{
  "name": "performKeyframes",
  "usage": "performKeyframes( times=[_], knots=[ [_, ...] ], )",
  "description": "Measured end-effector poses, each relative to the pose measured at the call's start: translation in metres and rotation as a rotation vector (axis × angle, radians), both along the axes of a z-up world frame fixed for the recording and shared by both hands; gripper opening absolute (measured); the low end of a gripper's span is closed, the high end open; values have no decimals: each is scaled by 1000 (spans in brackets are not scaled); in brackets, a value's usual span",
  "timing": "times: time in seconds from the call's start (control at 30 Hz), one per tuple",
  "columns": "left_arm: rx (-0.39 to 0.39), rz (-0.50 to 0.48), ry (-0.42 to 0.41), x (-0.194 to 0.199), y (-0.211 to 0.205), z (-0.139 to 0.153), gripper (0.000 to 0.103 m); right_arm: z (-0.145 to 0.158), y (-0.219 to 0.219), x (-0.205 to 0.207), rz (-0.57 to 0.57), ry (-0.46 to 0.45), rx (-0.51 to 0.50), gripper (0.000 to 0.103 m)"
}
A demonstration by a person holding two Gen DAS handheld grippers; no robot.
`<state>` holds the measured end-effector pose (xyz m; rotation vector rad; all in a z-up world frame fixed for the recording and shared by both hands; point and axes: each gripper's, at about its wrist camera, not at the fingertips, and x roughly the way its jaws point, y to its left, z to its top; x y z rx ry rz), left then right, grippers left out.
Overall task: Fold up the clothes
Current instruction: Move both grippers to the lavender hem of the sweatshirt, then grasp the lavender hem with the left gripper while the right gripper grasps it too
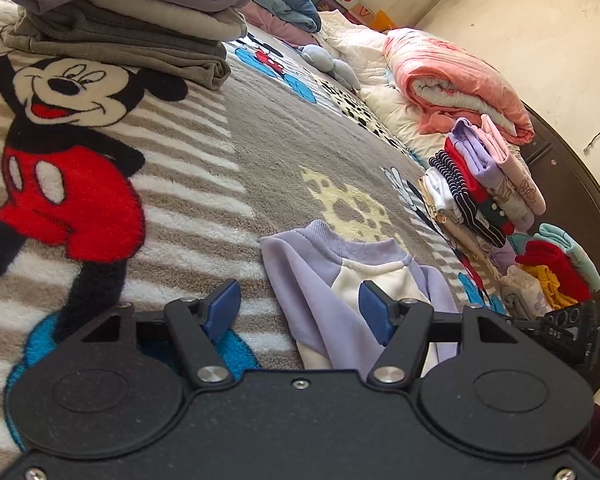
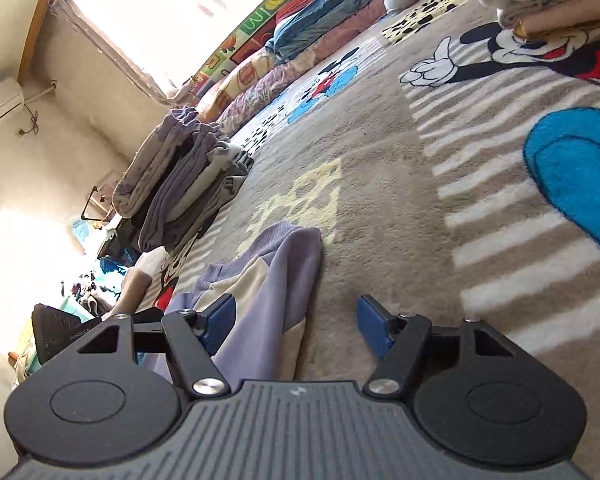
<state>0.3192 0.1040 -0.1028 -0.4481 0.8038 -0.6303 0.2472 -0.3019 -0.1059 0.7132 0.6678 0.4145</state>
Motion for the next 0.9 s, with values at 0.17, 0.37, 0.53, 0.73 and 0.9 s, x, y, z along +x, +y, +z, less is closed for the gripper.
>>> performKeyframes(
  times=[0.17,0.37,0.53,0.73,0.9],
  knots=[
    [-7,-25,4,12,-7,-2,62,-5,-1,38,59,11,48,67],
    [-59,-46,25,29,-8,-7,56,-8,-5,61,132,25,114,67],
    [-110,-48,49,37,-3,-10,51,-8,-3,72,178,35,116,57],
    [-64,-14,48,38,-7,-10,26,-15,-2,71,156,57,101,20],
    [-27,-13,-20,30,-11,0,9,-1,3,61,157,-7,61,12]
  ],
)
